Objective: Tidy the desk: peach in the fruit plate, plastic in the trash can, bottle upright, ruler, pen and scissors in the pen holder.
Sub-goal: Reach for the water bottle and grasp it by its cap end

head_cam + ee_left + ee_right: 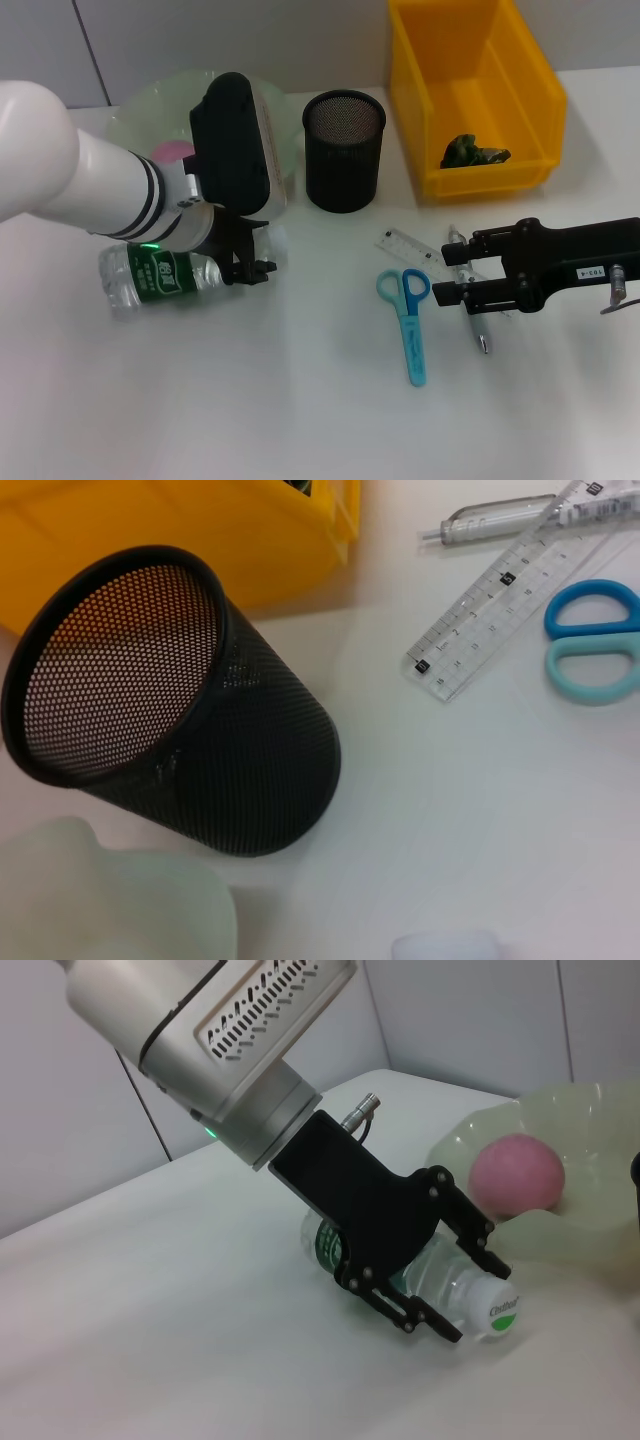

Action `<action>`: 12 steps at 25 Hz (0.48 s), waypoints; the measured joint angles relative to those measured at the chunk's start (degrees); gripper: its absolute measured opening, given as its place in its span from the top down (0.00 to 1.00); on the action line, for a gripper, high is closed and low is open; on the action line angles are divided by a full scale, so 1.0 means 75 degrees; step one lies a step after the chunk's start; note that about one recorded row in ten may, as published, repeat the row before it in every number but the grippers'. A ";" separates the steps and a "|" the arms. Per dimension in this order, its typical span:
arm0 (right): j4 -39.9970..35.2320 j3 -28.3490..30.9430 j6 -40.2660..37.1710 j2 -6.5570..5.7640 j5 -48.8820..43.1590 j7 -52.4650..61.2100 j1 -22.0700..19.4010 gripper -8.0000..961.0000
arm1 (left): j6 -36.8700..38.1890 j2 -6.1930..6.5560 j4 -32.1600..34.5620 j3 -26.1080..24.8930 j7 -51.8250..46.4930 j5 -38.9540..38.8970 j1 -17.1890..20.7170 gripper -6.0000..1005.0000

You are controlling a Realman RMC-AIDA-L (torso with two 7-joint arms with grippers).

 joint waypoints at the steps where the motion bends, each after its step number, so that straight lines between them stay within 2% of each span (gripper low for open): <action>1: 0.0000 0.0000 0.0000 0.0000 0.0000 0.0000 0.0000 0.34 | 0.0000 0.0000 0.0000 0.0000 0.0000 0.0000 0.0000 0.38; 7: 0.0000 0.0000 0.0000 0.0000 0.0000 0.0003 -0.0003 0.34 | 0.0001 0.0000 -0.0001 0.0068 -0.0025 0.0014 0.0000 0.46; 10: 0.0000 0.0000 -0.0001 0.0000 0.0000 0.0003 0.0001 0.34 | 0.0000 0.0000 0.0016 0.0077 -0.0041 0.0023 0.0006 0.53; 12: 0.0000 0.0000 -0.0001 0.0000 0.0000 0.0003 0.0002 0.34 | 0.0011 0.0000 0.0064 0.0077 -0.0056 0.0024 0.0024 0.54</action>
